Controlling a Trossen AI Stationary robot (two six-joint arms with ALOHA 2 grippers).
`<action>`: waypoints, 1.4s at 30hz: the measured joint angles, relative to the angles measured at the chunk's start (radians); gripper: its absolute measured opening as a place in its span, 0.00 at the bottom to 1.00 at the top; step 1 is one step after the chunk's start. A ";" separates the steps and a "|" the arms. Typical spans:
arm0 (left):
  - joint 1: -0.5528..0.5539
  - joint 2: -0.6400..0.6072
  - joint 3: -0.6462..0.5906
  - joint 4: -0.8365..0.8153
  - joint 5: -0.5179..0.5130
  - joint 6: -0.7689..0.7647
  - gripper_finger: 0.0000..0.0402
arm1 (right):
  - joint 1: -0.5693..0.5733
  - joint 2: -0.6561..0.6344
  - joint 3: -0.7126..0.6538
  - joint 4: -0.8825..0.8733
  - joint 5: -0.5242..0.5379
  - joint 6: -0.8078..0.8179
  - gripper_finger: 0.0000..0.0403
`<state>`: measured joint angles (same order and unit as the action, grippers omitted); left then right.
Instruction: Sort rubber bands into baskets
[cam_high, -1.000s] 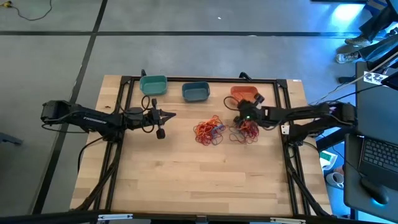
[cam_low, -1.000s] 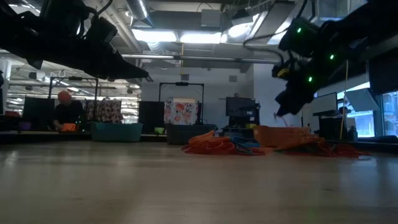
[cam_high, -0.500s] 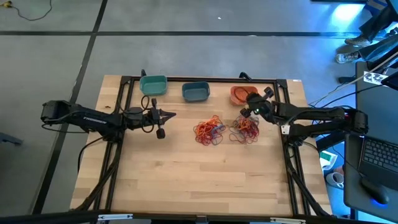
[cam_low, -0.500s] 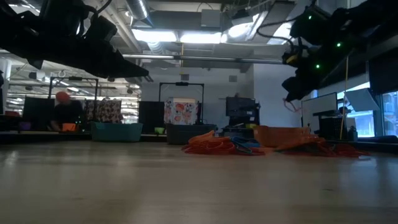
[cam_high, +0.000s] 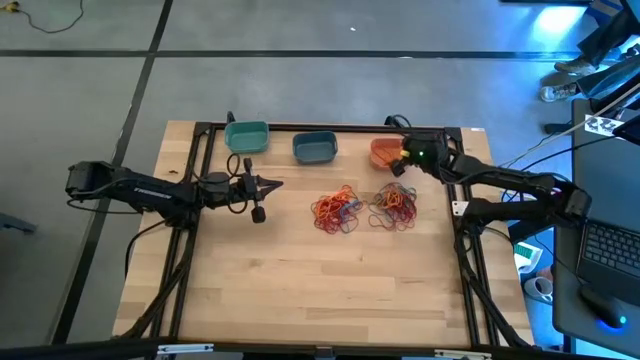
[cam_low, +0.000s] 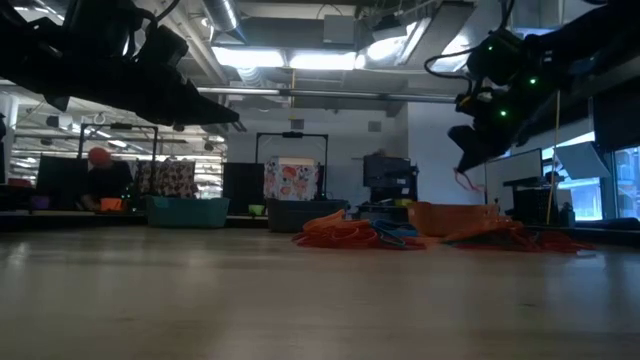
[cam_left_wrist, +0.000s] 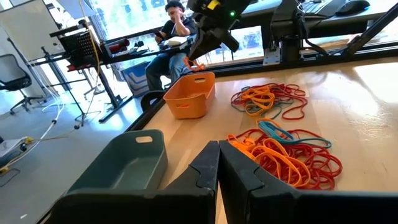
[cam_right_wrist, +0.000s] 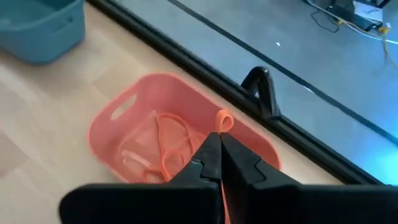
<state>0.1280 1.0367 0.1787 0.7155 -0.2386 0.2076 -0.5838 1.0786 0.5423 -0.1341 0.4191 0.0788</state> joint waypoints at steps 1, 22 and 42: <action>0.000 0.000 0.000 0.000 0.000 0.001 0.01 | -0.009 0.000 0.000 0.007 -0.015 0.007 0.01; 0.000 0.000 0.000 -0.001 0.000 0.000 0.01 | 0.065 0.005 0.000 0.007 -0.508 0.020 0.41; 0.000 0.000 0.000 -0.002 0.000 -0.003 0.01 | 0.425 0.005 0.000 -0.311 -0.280 0.237 0.38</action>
<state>0.1280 1.0367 0.1787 0.7132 -0.2386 0.2047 -0.1586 1.0840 0.5423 -0.4453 0.1391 0.3157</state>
